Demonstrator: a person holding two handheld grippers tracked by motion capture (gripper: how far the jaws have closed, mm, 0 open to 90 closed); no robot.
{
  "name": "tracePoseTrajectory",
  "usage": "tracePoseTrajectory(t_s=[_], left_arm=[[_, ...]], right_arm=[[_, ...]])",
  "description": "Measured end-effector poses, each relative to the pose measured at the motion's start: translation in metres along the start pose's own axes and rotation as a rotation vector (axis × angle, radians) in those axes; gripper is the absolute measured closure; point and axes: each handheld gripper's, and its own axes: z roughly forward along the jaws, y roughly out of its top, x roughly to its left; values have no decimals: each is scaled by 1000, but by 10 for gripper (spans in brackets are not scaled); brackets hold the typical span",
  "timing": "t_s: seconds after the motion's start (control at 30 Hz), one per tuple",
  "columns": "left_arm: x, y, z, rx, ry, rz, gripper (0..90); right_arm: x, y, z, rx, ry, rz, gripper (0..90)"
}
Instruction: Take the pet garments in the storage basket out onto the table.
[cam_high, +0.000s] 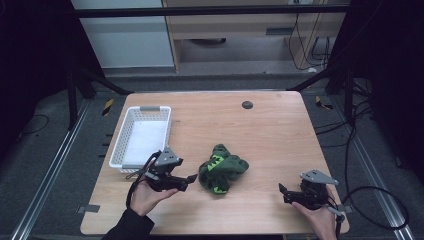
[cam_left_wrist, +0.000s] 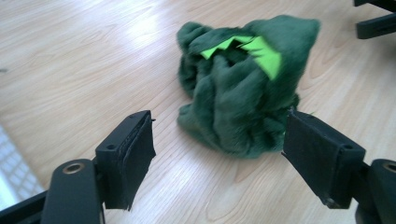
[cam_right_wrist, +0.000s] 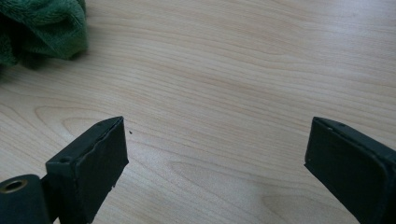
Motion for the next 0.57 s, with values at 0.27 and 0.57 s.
tracePoseTrajectory(t_s=[0.27,0.57], left_arm=[[7,-26,-11,-26,59,-48,239],[13,-53,-20,-24,95,-82,239]], right_arm=[[-1,-1,-1,-2,-3,1,56],[-1,-4,-3,-1,-7,1,55]])
